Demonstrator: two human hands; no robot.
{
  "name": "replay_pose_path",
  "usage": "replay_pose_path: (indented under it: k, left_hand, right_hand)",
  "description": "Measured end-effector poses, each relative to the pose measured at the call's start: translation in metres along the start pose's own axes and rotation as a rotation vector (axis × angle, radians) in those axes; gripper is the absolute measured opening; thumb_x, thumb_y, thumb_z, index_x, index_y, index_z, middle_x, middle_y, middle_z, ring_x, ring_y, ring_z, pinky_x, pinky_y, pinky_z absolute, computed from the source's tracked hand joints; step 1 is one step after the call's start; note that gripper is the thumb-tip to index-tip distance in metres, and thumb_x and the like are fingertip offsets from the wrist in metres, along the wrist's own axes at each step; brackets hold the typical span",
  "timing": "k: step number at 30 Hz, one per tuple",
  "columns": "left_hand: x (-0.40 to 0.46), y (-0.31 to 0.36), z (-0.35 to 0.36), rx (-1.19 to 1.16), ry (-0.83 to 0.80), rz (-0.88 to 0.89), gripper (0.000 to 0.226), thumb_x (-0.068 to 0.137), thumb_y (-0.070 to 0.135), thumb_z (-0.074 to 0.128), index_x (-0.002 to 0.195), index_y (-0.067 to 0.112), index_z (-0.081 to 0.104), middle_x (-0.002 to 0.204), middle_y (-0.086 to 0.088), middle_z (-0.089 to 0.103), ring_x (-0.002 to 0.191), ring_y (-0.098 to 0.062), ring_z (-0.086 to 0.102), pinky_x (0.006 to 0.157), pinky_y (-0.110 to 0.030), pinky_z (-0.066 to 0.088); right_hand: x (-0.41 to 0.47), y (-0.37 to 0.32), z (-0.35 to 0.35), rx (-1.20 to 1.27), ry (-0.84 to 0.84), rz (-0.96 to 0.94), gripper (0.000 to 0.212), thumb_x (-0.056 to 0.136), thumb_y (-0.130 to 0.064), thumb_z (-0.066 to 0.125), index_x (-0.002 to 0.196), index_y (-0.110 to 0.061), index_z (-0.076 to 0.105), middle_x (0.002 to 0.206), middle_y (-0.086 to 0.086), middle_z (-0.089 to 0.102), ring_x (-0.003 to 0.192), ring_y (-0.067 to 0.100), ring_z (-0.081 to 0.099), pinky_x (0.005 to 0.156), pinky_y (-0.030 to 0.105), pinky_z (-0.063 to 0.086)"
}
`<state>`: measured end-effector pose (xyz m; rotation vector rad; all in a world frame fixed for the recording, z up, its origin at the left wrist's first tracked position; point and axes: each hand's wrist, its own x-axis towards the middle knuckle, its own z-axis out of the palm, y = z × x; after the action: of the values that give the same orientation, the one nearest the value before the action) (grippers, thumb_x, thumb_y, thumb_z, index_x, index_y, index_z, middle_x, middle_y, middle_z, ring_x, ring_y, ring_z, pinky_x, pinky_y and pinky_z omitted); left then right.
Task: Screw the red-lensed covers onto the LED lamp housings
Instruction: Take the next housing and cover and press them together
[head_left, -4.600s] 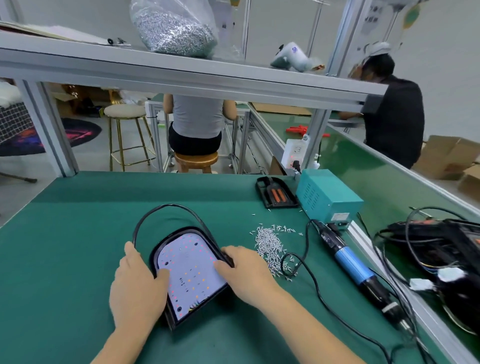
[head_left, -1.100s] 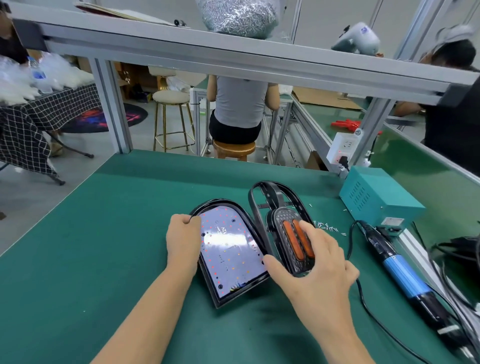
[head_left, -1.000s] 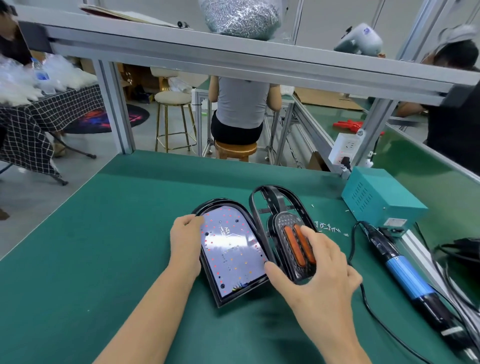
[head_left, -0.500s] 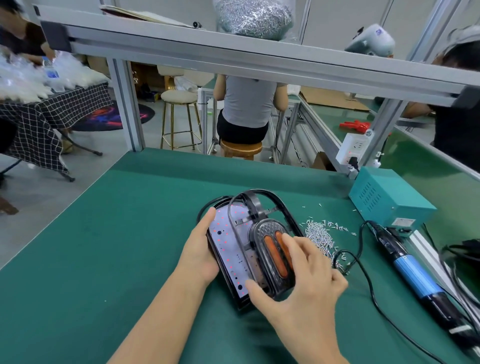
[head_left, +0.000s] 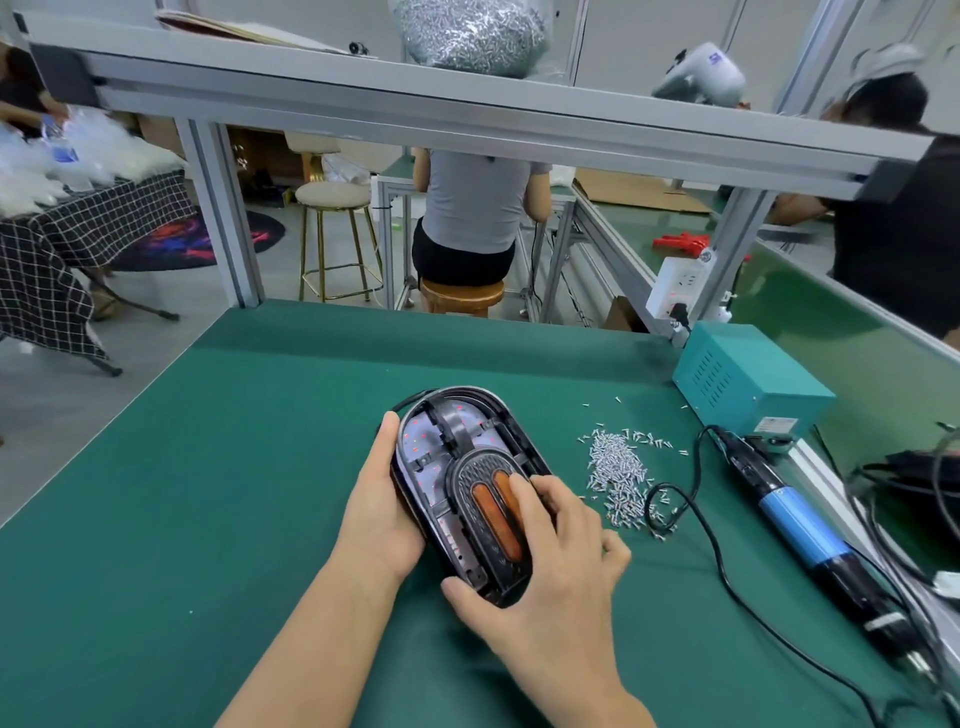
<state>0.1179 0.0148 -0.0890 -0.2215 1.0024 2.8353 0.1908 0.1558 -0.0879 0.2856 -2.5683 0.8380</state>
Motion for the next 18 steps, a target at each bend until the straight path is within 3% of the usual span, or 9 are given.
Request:
replay_pose_path:
  k: [8,14,18]
  left_hand:
    - [0.0,-0.002,0.004,0.01,0.046,-0.008,0.062,0.091,0.058,0.04,0.106,0.009,0.074,0.119,-0.018,0.066,0.106,-0.03,0.066,0.077,-0.039,0.056]
    - [-0.001,-0.001,0.007,0.025,0.055,0.001,0.061,0.092,0.054,0.041,0.11,0.005,0.071,0.118,-0.02,0.066,0.106,-0.032,0.065,0.081,-0.042,0.054]
    - [-0.002,-0.002,0.011,0.035,0.06,0.008,0.058,0.085,0.053,0.049,0.109,0.006,0.072,0.116,-0.017,0.068,0.102,-0.029,0.067,0.08,-0.04,0.055]
  right_hand:
    - [0.002,0.008,0.006,0.021,-0.024,0.018,0.086,0.052,-0.065,0.064,0.126,-0.021,0.062,0.129,-0.003,0.054,0.114,0.013,0.044,0.093,0.029,0.021]
    - [-0.001,0.016,0.011,0.094,-0.047,0.033,0.089,0.052,-0.066,0.065,0.132,-0.026,0.057,0.132,-0.011,0.046,0.12,0.009,0.045,0.103,0.019,0.011]
    - [-0.001,0.018,0.012,0.112,-0.023,0.036,0.089,0.053,-0.064,0.065,0.132,-0.026,0.056,0.132,-0.012,0.045,0.121,0.01,0.045,0.103,0.02,0.011]
